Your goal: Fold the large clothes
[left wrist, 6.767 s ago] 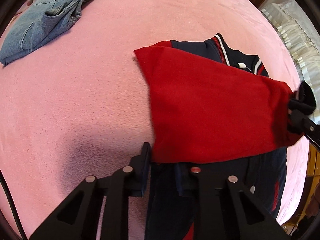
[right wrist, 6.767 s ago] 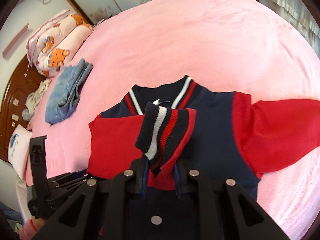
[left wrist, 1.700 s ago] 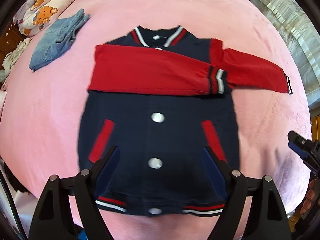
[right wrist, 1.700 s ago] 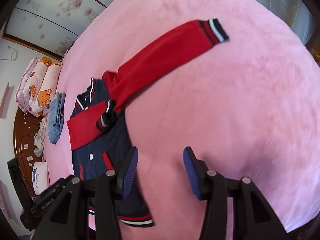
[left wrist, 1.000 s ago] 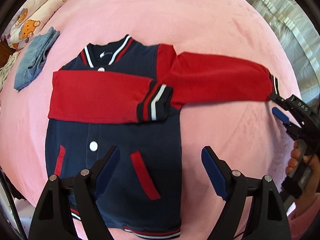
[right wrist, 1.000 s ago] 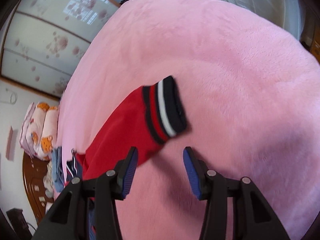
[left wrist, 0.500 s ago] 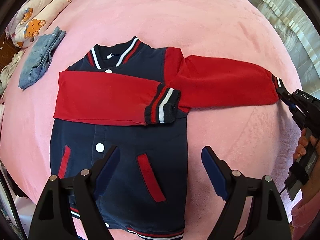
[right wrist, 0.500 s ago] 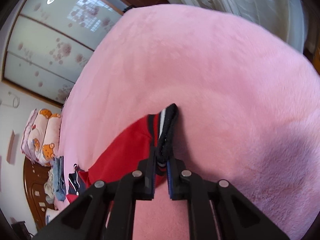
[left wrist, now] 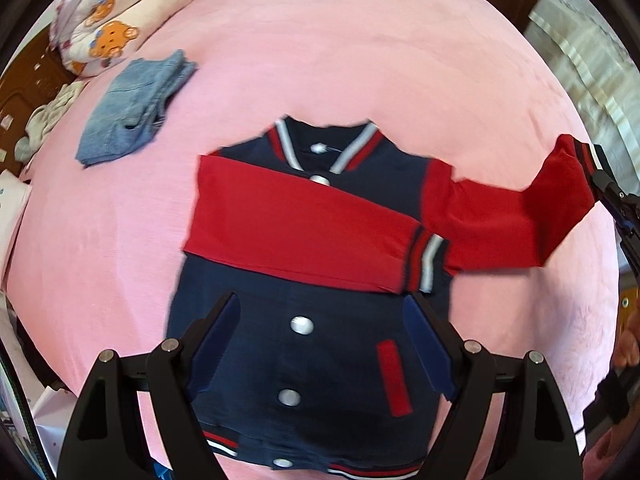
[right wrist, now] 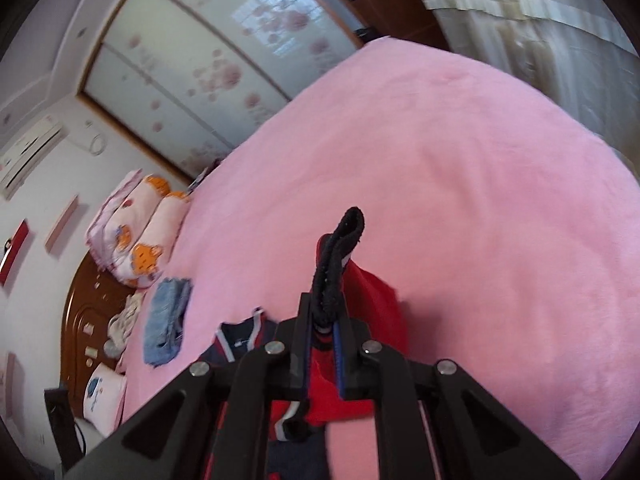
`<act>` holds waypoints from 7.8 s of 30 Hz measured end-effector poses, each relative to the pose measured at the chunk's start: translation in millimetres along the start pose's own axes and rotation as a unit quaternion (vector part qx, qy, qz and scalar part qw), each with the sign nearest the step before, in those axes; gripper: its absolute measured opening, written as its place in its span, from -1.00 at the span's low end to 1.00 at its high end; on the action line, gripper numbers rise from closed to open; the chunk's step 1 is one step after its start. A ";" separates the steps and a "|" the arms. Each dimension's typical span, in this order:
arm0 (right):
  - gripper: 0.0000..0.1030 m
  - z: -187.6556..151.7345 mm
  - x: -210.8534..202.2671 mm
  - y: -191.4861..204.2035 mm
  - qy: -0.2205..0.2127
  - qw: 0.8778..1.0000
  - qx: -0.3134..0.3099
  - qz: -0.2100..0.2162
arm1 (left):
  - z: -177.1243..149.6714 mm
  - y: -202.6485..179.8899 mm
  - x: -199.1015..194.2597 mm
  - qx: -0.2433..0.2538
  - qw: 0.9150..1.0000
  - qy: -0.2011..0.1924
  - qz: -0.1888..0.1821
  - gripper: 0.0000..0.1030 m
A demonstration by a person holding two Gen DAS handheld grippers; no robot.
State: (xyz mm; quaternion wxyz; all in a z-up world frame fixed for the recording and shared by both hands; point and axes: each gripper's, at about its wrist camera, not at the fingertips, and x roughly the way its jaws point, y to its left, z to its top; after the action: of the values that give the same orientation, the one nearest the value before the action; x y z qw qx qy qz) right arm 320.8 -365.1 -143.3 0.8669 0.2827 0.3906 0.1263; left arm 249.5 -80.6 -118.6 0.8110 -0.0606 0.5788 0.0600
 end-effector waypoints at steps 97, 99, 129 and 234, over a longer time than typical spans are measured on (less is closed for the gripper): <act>-0.47 -121.8 79.2 44.7 0.193 0.972 -0.100 -0.092 | 70.9 90.0 71.5 -0.128 0.977 -0.052 -0.164 -0.78; -0.47 -123.2 85.6 42.2 0.194 0.970 -0.102 -0.103 | 76.4 95.4 73.4 -0.129 0.977 -0.054 -0.158 -0.78; -0.77 -120.3 102.2 26.8 0.211 0.968 -0.080 -0.106 | 50.7 131.8 152.5 -0.107 0.991 0.042 -0.067 -0.37; -0.73 -129.1 -3.0 41.8 0.148 0.983 0.007 -0.108 | -11.3 153.6 49.1 -0.102 0.990 -0.050 -0.081 0.24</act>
State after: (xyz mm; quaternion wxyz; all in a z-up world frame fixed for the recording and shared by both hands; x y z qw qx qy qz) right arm 222.2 -282.1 -185.9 0.8060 0.2231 0.5438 0.0695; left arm 229.1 70.2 -173.1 0.8305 -0.1865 0.5219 0.0561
